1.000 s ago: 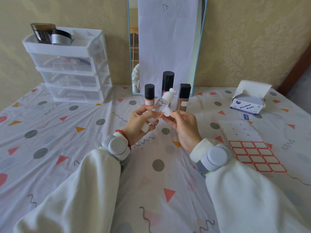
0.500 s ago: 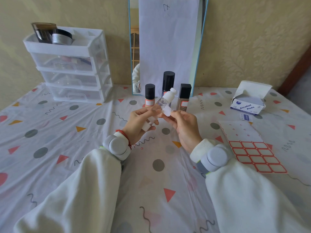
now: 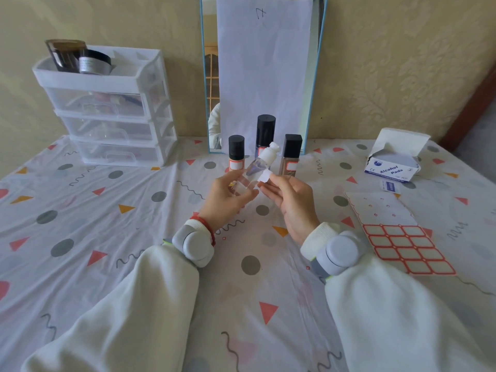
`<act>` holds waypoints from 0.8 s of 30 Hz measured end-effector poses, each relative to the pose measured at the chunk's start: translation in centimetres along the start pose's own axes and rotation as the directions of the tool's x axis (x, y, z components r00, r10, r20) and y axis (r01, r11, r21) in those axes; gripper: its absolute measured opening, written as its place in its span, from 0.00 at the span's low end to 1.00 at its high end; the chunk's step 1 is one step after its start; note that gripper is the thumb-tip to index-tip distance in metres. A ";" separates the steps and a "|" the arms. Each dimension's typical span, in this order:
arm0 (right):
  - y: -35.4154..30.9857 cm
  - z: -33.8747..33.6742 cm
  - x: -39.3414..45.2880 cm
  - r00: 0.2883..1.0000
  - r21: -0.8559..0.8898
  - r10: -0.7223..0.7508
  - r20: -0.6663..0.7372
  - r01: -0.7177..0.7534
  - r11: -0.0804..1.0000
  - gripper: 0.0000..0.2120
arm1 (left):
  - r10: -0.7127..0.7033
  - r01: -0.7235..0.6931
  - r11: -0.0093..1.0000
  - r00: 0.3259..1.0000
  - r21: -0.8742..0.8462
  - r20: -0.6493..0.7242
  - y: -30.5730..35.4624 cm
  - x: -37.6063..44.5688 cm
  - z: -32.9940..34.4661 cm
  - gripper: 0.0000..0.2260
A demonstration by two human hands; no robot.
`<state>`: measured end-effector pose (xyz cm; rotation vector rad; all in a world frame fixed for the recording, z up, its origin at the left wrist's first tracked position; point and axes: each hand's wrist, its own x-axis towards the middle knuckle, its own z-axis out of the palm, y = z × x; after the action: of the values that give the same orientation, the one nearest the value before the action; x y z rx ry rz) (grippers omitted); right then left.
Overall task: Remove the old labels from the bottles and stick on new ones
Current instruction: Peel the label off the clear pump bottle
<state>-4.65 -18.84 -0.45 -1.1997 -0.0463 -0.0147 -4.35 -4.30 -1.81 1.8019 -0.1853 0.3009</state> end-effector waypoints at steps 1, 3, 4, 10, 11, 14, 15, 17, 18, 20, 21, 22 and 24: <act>0.1 0.0 0.0 1.000 0.035 0.000 0.005 0.000 0.999 0.07 | 0.020 -0.020 1.000 1.000 0.002 -0.017 0.0 0.0 0.0 0.09; 0.0 0.2 -0.1 0.999 0.129 0.029 0.015 -0.031 0.991 0.11 | 0.044 -0.043 0.999 0.998 0.019 -0.048 -0.1 0.1 0.0 0.10; 0.0 0.2 -0.1 0.999 0.149 0.039 0.022 -0.042 0.988 0.14 | 0.056 -0.054 0.998 0.997 0.031 -0.055 -0.2 0.1 0.0 0.10; 0.2 0.0 -0.7 0.999 -0.239 -0.042 0.003 0.041 0.970 0.05 | 0.186 -0.178 0.974 0.982 0.138 -0.044 -0.4 0.1 0.2 0.11; 0.2 0.0 -0.7 0.999 -0.245 -0.053 -0.011 0.049 0.968 0.03 | 0.183 -0.176 0.975 0.982 0.137 -0.042 -0.4 0.1 0.1 0.10; 0.1 0.0 -0.6 0.997 -0.224 -0.062 -0.036 0.052 0.973 0.01 | 0.164 -0.159 0.982 0.985 0.106 -0.045 -0.4 0.1 0.1 0.12; 0.1 0.1 -0.6 0.997 -0.220 -0.061 -0.040 0.051 0.974 0.01 | 0.152 -0.147 0.985 0.987 0.094 -0.047 -0.4 0.2 0.1 0.13; 0.1 0.0 -0.6 0.997 -0.213 -0.056 -0.047 0.045 0.976 0.01 | 0.135 -0.131 0.988 0.990 0.076 -0.040 -0.2 0.1 0.1 0.14; 0.1 0.0 -0.6 0.997 -0.207 -0.051 -0.050 0.039 0.978 0.01 | 0.129 -0.127 0.990 0.991 0.068 -0.033 0.0 0.0 0.1 0.14; 0.2 0.0 -0.6 0.998 -0.199 -0.038 -0.054 0.026 0.980 0.01 | 0.117 -0.116 0.992 0.993 0.050 -0.019 0.1 -0.1 0.1 0.15; 0.2 0.0 -0.6 0.998 -0.197 -0.032 -0.055 0.021 0.980 0.01 | 0.109 -0.108 0.993 0.994 0.045 -0.016 0.1 -0.1 0.1 0.13; 0.1 0.0 -0.6 0.998 -0.182 -0.027 -0.052 0.017 0.983 0.01 | 0.092 -0.091 0.995 0.996 0.039 -0.017 0.0 -0.1 0.1 0.11; -0.2 0.1 -0.6 1.000 -0.087 -0.023 -0.007 0.022 0.996 0.02 | 0.039 -0.039 0.999 0.999 0.014 -0.030 -0.2 0.1 0.0 0.04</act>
<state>-5.30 -18.87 -0.23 -1.2865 -0.0528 -0.0411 -4.21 -4.22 -1.94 1.8075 -0.1983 0.3575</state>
